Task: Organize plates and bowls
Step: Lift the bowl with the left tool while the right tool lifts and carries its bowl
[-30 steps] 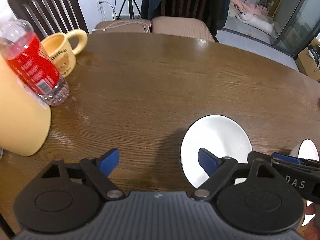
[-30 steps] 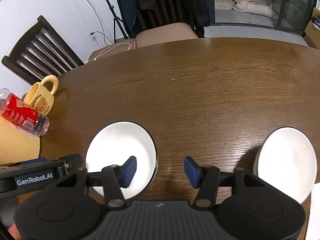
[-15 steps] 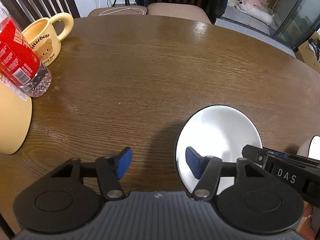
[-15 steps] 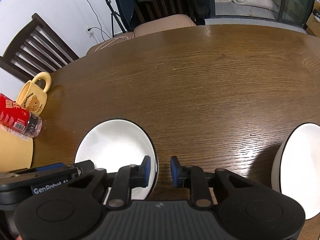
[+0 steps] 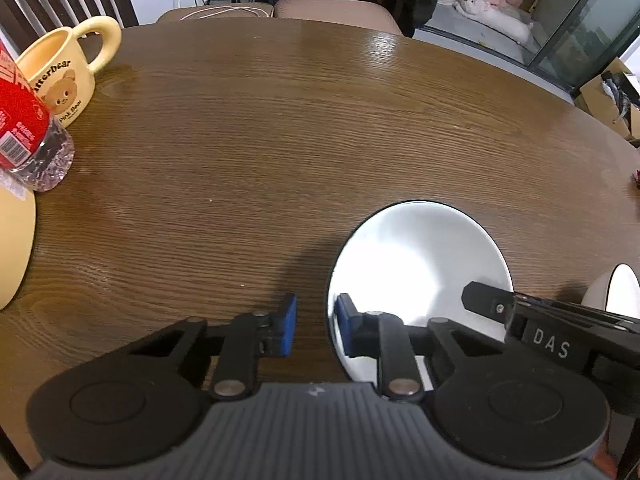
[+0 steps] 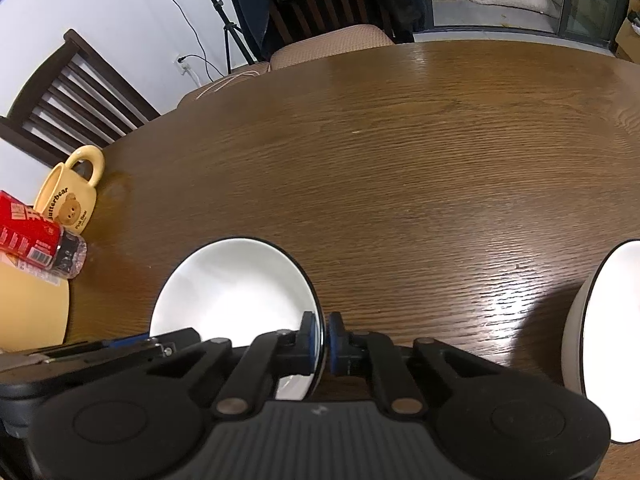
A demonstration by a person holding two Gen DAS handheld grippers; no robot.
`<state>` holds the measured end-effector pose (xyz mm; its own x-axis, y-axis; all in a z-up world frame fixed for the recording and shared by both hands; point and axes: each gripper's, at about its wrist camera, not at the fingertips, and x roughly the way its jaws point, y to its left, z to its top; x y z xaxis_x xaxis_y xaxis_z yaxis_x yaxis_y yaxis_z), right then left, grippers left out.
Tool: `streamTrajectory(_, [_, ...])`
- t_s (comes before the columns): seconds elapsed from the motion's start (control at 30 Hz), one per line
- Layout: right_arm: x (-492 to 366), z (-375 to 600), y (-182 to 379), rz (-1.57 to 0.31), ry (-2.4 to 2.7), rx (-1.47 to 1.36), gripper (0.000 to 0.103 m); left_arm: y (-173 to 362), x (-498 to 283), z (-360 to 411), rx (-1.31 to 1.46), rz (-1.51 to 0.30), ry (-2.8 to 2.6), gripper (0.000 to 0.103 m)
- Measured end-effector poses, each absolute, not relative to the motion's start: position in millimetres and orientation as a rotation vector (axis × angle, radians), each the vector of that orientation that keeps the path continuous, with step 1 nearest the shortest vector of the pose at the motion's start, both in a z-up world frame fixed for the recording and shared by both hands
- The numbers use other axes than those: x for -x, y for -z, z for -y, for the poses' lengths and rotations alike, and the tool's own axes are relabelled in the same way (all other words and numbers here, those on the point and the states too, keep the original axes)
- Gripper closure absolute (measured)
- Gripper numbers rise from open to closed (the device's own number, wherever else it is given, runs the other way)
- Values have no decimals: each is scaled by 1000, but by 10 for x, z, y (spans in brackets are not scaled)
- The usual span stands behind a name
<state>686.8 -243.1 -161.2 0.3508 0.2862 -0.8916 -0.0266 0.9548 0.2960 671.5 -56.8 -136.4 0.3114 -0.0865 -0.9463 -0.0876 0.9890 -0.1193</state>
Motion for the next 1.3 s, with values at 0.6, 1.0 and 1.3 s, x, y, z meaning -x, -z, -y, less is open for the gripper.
streamTrajectory(0.6, [-6820, 2439, 1629, -1176, -194, -250, 98, 1347, -6679, 647, 151, -1228, 31, 96])
streamTrajectory(1.0, [-6756, 2426, 1573, -1167, -196, -236, 98, 1279, -6625, 645, 146, -1212, 39, 97])
streamTrajectory(1.3, [-6662, 2426, 1454, -1149, -200, -229, 98, 1158, -6514, 641, 145, -1195, 42, 97])
